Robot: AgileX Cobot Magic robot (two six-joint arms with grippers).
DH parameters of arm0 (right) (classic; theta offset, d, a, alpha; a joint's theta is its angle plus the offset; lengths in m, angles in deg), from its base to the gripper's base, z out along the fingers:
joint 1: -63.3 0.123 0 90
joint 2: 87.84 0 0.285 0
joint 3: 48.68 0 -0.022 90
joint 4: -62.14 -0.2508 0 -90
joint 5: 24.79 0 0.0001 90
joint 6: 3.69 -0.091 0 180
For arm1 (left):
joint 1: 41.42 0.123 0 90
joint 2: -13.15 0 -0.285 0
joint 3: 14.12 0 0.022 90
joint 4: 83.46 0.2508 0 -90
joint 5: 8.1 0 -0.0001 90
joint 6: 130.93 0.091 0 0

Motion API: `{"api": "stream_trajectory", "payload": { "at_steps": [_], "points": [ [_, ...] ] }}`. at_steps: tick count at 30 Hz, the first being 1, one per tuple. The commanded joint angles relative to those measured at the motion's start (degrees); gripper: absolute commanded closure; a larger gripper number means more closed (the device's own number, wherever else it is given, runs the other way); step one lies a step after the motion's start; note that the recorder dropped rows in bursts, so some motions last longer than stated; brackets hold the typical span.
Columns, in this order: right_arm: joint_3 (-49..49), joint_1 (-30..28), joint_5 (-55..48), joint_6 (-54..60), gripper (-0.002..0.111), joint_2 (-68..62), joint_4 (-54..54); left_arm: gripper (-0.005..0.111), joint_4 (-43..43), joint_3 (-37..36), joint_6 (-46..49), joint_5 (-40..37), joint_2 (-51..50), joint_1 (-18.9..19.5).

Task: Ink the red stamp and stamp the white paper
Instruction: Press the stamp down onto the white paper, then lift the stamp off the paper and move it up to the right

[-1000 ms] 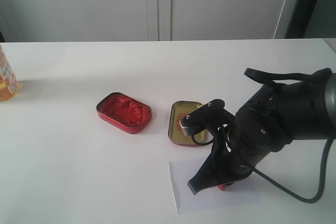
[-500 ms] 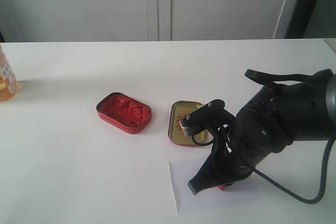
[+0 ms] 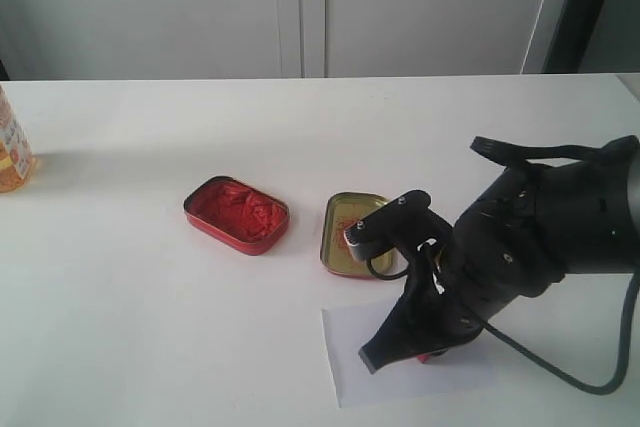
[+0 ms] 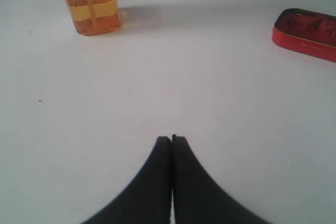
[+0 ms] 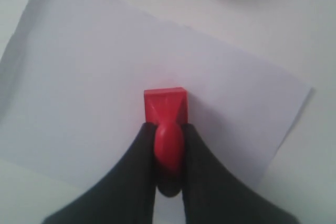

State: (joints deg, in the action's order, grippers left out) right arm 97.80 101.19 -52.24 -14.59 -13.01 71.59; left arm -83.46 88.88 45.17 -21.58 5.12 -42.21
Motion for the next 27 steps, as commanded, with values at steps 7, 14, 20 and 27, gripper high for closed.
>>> {"api": "stream_trajectory", "payload": {
  "at_steps": [7,14,20,27],
  "points": [
    [-3.1,-0.3,-2.0,-1.5,0.108,3.1,-0.6,0.107,0.0,-0.2,-0.1,0.1,0.2,0.0],
    [-3.1,-0.3,-1.5,-2.4,0.108,8.0,-0.6,0.107,0.0,-0.2,-0.1,0.1,0.2,0.0],
    [-3.1,-0.3,0.2,-3.5,0.108,10.7,-0.6,0.107,0.0,-0.2,-0.1,0.1,0.2,0.0],
    [-3.1,-0.3,0.7,-3.8,0.108,11.1,-0.6,0.107,0.0,-0.2,-0.1,0.1,0.2,0.0]
  ]
}}
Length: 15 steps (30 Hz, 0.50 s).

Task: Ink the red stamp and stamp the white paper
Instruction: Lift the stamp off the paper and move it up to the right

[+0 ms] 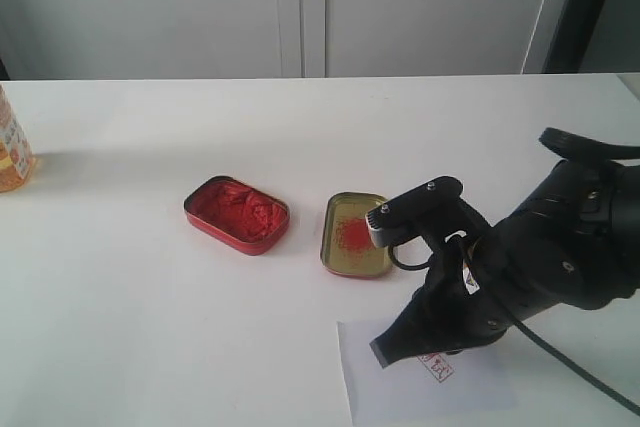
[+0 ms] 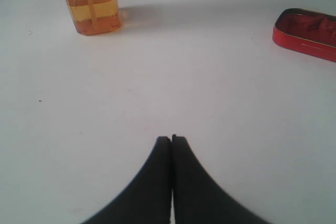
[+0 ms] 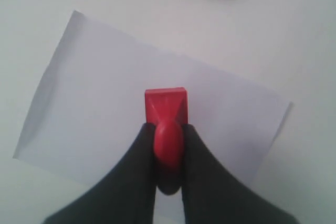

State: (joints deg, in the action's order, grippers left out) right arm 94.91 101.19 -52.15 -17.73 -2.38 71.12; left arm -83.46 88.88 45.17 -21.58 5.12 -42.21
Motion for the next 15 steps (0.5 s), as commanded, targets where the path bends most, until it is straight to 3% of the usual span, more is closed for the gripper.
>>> {"api": "stream_trajectory", "payload": {
  "at_steps": [1,15],
  "points": [
    [-0.2,-0.3,0.5,-0.8,0.108,0.5,-0.1,0.107,0.0,-0.2,-0.1,0.1,0.2,0.0],
    [-0.2,-0.3,2.6,-1.6,0.108,0.5,-0.1,0.107,0.0,-0.2,-0.1,0.1,0.2,0.0]
  ]
}}
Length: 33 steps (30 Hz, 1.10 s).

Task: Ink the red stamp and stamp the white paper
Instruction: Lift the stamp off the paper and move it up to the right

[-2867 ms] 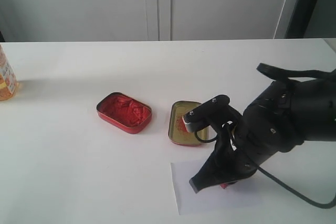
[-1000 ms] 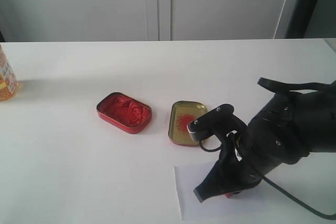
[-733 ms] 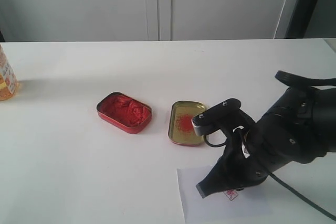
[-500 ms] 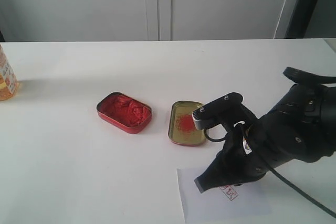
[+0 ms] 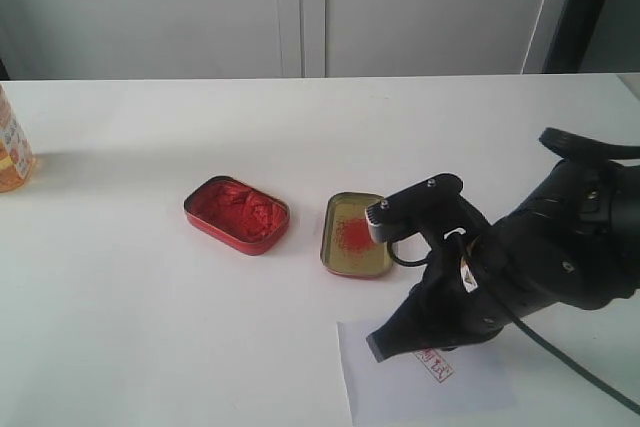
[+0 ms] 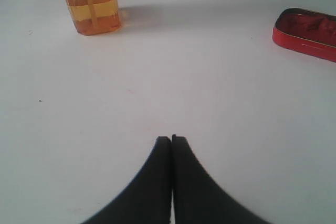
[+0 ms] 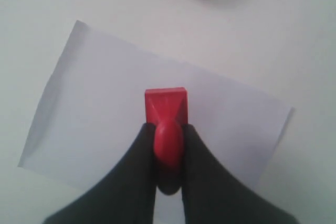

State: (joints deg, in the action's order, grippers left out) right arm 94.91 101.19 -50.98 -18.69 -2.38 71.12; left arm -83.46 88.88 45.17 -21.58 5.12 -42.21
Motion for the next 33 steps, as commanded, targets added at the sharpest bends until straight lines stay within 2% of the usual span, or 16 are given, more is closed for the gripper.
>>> {"api": "stream_trajectory", "payload": {
  "at_steps": [1,18,27,33],
  "points": [
    [0.0,-0.3,1.5,-0.8,0.108,0.5,-0.1,0.107,0.0,-0.2,-0.1,0.1,0.2,0.0],
    [8.8,-1.0,1.1,-0.5,0.108,0.5,-0.3,0.107,0.0,-0.2,-0.1,0.1,0.2,0.0],
    [10.8,-9.3,1.5,-0.4,0.108,0.5,-1.4,0.107,0.0,-0.2,-0.1,0.1,0.2,0.0],
    [10.8,-15.4,6.9,-0.3,0.108,0.5,-8.4,0.107,0.0,-0.2,-0.1,0.1,0.2,0.0]
  ]
}}
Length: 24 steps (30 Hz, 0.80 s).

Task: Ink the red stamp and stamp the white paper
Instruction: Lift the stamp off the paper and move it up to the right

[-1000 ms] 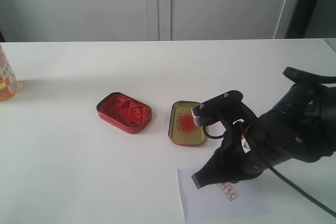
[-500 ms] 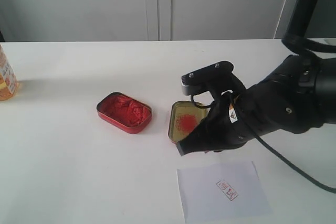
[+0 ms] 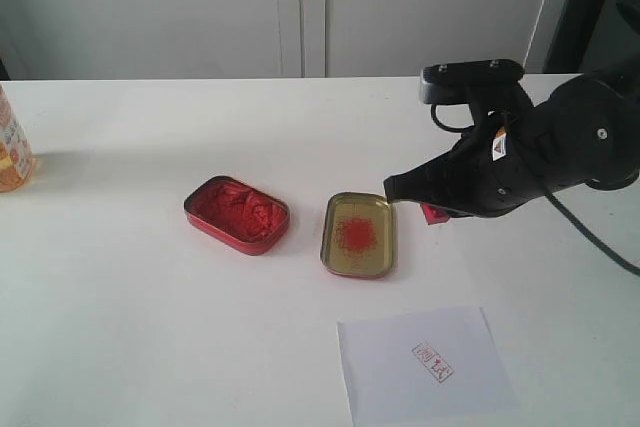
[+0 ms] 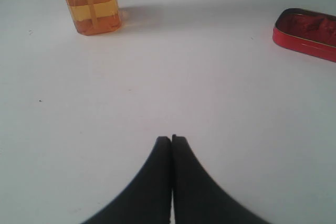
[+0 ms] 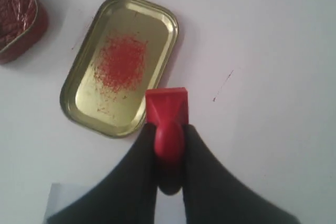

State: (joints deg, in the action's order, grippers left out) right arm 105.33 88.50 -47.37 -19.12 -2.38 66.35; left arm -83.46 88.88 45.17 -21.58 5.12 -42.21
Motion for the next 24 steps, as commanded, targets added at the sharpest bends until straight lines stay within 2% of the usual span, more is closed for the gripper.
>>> {"api": "stream_trajectory", "payload": {
  "at_steps": [1,20,22,24],
  "points": [
    [0.4,-3.2,4.1,0.1,0.108,0.5,-4.5,0.107,0.0,-0.2,-0.1,0.1,0.2,0.0],
    [8.7,-8.9,2.3,0.3,0.108,-5.5,-7.6,0.107,0.0,-0.2,-0.1,0.1,0.2,0.0],
    [10.2,-10.0,1.9,1.7,0.108,-7.2,-10.2,0.107,0.0,-0.2,-0.1,0.1,0.2,0.0],
    [11.7,-11.5,0.9,7.3,0.108,-9.1,-17.9,0.107,0.0,-0.2,-0.1,0.1,0.2,0.0]
  ]
}}
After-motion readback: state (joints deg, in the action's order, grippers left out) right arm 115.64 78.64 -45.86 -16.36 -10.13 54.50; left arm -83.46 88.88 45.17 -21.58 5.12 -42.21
